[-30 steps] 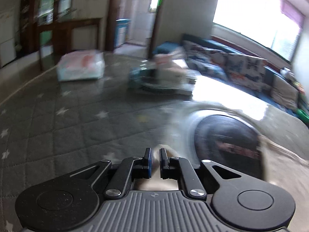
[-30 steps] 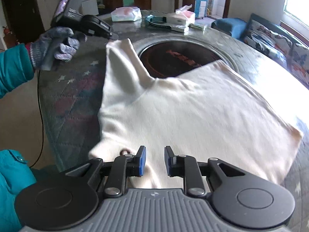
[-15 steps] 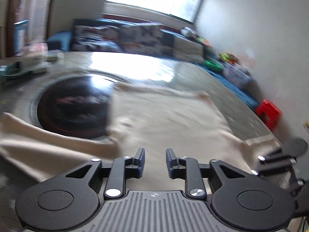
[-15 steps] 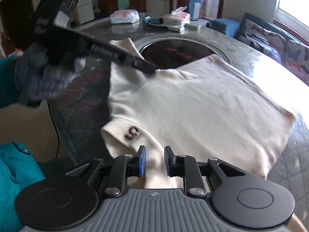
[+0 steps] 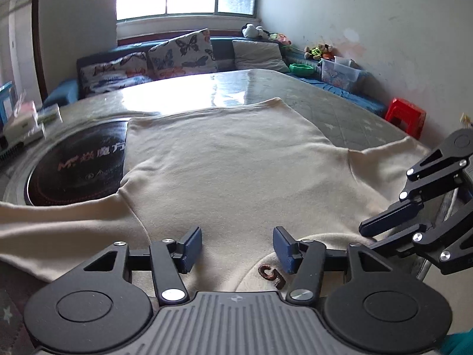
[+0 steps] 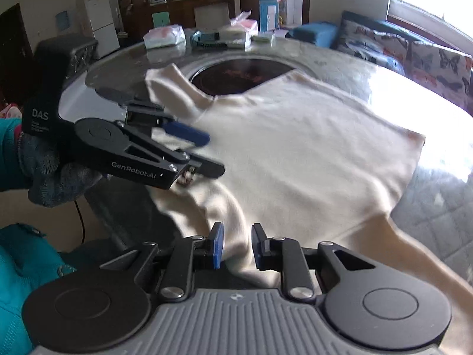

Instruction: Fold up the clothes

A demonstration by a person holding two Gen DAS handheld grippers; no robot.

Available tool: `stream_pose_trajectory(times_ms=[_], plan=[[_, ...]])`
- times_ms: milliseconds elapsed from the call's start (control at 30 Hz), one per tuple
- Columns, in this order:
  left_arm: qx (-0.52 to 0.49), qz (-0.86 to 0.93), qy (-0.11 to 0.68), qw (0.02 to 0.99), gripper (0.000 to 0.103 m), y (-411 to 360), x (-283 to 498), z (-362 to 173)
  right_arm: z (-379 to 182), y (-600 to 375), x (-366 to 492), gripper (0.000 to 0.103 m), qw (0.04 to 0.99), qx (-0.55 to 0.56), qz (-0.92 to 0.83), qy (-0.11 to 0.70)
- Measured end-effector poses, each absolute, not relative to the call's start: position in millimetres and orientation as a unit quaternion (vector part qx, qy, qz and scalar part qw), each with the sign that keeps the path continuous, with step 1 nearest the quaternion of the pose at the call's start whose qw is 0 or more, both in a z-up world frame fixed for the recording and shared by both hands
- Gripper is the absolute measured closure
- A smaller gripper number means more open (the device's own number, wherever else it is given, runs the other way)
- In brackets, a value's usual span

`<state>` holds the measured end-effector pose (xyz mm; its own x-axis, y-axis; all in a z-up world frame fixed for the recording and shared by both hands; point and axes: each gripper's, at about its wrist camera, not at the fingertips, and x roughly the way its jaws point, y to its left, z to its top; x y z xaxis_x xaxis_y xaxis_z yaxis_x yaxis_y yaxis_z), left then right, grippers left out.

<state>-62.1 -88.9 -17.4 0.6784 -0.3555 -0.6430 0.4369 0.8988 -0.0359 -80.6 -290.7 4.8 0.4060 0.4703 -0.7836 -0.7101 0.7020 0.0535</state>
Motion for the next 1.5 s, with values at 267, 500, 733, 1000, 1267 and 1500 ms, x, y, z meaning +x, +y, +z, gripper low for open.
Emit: stream_pose_trajectory(times_ms=[267,500,733,1000,1267,1500], plan=[[0.045,-0.229,0.312,0.921,0.038,-101,-59,5,25,-325,-88,0.083,0.858,-0.117,0.314,0.390],[0.058,-0.275,0.309,0.909,0.034,-142,-56,4,18,-409,-85,0.083,0.900,-0.069,0.152,0.404],[0.070,-0.302,0.321,0.895,0.031,-169,-55,-8,-4,-491,-87,0.082,0.911,0.014,0.002,0.412],[0.089,-0.306,0.331,0.889,0.031,-182,-57,-18,-17,-538,-89,0.082,0.915,0.100,-0.073,0.383],[0.097,-0.305,0.334,0.886,0.030,-184,-58,-20,-23,-536,-83,0.083,0.920,0.101,-0.106,0.363],[0.106,-0.306,0.331,0.886,0.028,-186,-59,-21,-9,-538,-76,0.099,0.927,0.083,-0.116,0.346]])
